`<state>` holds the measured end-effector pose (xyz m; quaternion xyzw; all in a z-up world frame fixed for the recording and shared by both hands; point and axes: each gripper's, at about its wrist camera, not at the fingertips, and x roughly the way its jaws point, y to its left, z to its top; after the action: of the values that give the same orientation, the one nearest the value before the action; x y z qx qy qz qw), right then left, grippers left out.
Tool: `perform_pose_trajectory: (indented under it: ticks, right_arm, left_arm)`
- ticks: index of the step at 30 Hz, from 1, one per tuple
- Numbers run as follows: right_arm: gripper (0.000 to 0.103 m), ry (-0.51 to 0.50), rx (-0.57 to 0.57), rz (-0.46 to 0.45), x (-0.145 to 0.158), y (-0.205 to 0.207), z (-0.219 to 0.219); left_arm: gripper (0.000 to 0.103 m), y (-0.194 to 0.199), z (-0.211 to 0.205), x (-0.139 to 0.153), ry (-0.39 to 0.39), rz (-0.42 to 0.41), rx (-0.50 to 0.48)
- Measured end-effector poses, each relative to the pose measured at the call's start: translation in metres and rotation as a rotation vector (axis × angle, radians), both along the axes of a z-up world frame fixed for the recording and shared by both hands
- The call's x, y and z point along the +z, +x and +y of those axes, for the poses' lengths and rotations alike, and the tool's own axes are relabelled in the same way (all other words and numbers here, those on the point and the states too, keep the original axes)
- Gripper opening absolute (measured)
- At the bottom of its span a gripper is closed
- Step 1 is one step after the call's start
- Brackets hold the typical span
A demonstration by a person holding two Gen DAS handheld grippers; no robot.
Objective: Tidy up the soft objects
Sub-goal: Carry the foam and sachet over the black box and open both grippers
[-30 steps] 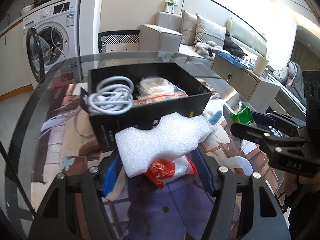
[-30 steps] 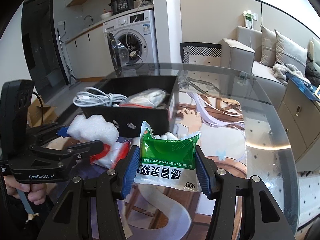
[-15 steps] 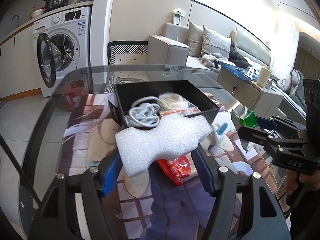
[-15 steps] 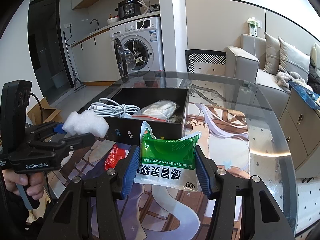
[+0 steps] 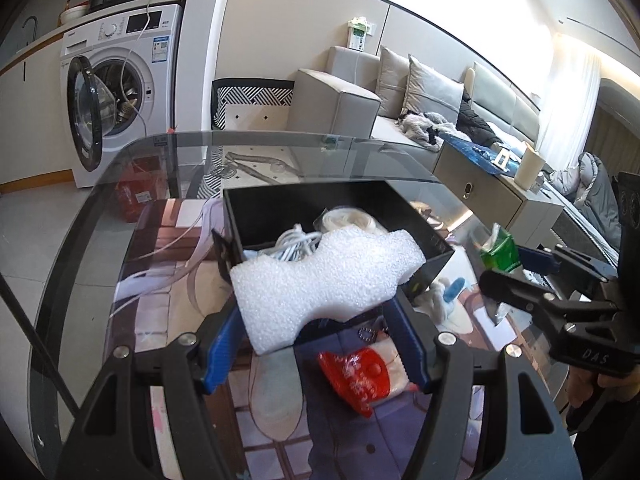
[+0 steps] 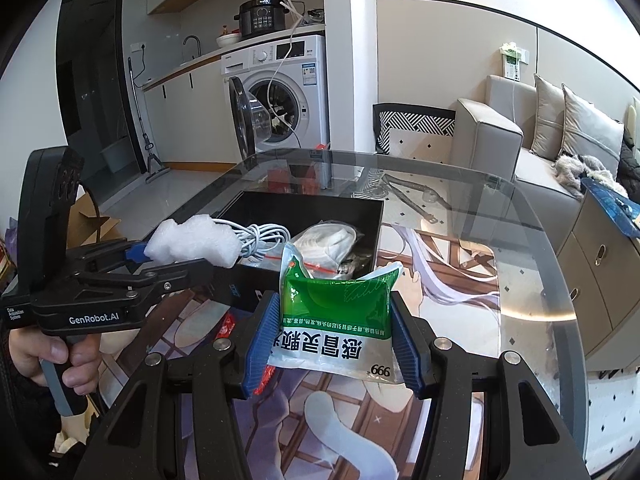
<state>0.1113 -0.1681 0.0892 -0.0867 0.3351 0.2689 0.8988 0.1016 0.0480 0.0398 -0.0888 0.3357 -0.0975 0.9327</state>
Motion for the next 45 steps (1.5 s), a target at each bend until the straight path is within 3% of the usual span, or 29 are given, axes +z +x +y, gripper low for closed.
perform_pose_trajectory:
  ticks: [13, 39, 41, 43, 45]
  right_arm:
    - [0.054, 0.02, 0.003, -0.008, 0.005, 0.029, 0.02]
    - [0.055, -0.009, 0.023, 0.041, -0.015, 0.085, 0.052]
    - [0.061, -0.013, 0.031, 0.042, -0.016, 0.085, 0.053]
    - [0.076, -0.017, 0.032, 0.029, -0.017, 0.083, 0.053]
    - [0.079, -0.02, 0.03, 0.015, -0.015, 0.08, 0.051]
  left_arm:
    - [0.067, 0.029, 0.007, 0.016, -0.017, -0.016, 0.017]
    - [0.068, 0.082, 0.011, -0.002, -0.08, 0.061, 0.063]
    - [0.068, 0.082, 0.01, -0.003, -0.076, 0.064, 0.057]
    - [0.068, 0.082, 0.008, -0.003, -0.068, 0.066, 0.053]
    - [0.069, 0.081, 0.008, -0.003, -0.066, 0.067, 0.05]
